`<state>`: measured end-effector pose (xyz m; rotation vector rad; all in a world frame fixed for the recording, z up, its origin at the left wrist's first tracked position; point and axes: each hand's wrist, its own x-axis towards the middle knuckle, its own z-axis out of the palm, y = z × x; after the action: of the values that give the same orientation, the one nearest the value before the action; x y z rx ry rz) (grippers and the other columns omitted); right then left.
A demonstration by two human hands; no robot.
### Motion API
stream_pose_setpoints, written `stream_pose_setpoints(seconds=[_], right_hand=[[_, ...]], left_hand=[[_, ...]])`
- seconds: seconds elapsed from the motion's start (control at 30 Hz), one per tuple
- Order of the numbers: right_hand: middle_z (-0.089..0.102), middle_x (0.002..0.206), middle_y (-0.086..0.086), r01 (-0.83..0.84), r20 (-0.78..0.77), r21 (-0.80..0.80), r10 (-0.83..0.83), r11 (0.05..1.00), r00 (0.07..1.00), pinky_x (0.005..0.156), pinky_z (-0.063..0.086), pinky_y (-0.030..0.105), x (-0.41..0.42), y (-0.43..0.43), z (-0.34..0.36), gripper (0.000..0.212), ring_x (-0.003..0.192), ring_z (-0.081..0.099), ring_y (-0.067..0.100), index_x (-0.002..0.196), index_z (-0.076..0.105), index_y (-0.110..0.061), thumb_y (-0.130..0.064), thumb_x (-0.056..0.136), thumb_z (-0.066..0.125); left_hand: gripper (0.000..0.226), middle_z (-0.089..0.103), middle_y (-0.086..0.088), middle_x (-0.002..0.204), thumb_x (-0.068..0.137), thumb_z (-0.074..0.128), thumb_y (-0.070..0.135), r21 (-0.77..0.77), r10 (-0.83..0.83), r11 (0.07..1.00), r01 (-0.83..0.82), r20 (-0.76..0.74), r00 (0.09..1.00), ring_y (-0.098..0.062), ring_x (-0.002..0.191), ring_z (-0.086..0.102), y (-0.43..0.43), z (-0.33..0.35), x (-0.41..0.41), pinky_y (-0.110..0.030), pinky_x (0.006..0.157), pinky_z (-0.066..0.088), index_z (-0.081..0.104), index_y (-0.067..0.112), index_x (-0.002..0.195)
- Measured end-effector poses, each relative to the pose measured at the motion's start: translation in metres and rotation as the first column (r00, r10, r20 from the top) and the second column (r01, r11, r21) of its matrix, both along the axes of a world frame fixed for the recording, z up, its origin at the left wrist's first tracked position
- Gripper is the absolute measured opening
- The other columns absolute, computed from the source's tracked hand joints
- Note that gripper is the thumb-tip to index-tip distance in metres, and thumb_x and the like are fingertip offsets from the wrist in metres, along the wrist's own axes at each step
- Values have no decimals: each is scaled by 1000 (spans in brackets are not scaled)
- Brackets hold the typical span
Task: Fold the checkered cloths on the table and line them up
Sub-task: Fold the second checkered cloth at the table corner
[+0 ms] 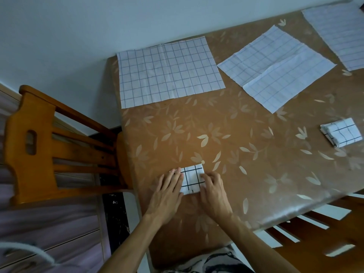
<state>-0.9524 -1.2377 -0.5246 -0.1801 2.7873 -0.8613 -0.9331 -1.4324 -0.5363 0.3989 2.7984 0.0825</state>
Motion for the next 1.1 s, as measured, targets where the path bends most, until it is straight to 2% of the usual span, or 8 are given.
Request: stream_pose_setpoints(seconds=[0.2, 0.33, 0.5, 0.67, 0.8, 0.87, 0.97, 1.1], right_hand=[[50, 131, 13, -104, 7, 35, 103, 994, 995, 96, 50, 43, -3, -33, 3, 45, 112, 51, 31, 133, 52, -7, -24, 94, 35], [37, 155, 14, -285, -83, 273, 317, 919, 945, 112, 35, 41, -5, -48, -10, 63, 142, 38, 29, 146, 42, -8, -34, 90, 57], [29, 160, 7, -430, -18, 374, 470, 822, 883, 115, 22, 44, -5, -39, -24, 60, 147, 27, 22, 151, 36, -13, -44, 100, 29], [21, 163, 6, -424, 33, 417, 453, 804, 891, 115, 13, 48, -10, -12, -19, 62, 149, 21, 22, 154, 28, -12, -46, 102, 28], [35, 156, 10, -431, 41, 381, 450, 818, 892, 112, 24, 45, -14, -17, -8, 61, 142, 38, 25, 146, 45, -9, -44, 97, 33], [30, 159, 9, -423, 33, 312, 435, 851, 900, 115, 32, 44, -18, -21, 5, 55, 145, 33, 26, 143, 48, -10, -39, 98, 36], [20, 163, 6, -405, 58, 189, 402, 894, 914, 116, 30, 42, -28, -22, 25, 42, 147, 25, 27, 140, 48, -15, -26, 101, 40], [58, 135, 0, -321, 31, 85, 319, 943, 947, 94, 49, 40, -41, -25, 51, 35, 116, 59, 27, 124, 63, -17, -20, 94, 46]], left_hand=[[63, 18, -13, 165, 98, 26, 37, -23, 77, 997, -77, -10, 997, -32, 151, 22, -27, 5, 14, -51, 117, 32, 28, 11, 155], [65, 10, -12, 166, 97, 22, 39, -61, 90, 994, -88, 27, 996, -31, 152, 17, -27, 0, 14, -53, 119, 26, 24, 13, 157], [67, 2, -6, 168, 100, 28, 43, -45, 88, 995, -87, 17, 996, -25, 154, 7, -33, -8, 15, -52, 119, 14, 11, 19, 159], [66, 0, -3, 168, 104, 29, 51, -50, 47, 998, -45, 27, 999, -23, 154, 5, -47, -4, 19, -52, 118, 9, 5, 25, 160], [59, 9, -3, 167, 104, 27, 48, 42, 84, 996, -85, 27, 996, -23, 154, 10, -51, 6, 28, -47, 119, 7, 19, 28, 158], [54, 17, -1, 166, 104, 26, 47, 137, 139, 980, -142, 32, 990, -22, 152, 16, -49, 17, 27, -43, 120, 9, 33, 27, 154], [48, 22, 3, 163, 105, 32, 43, 293, 278, 909, -298, 108, 955, -20, 148, 26, -45, 37, 12, -39, 118, 29, 39, 26, 149], [41, 42, 8, 149, 105, 42, 35, 378, 363, 848, -372, 98, 927, -13, 134, 46, -45, 65, -9, -28, 105, 42, 45, 24, 144]])
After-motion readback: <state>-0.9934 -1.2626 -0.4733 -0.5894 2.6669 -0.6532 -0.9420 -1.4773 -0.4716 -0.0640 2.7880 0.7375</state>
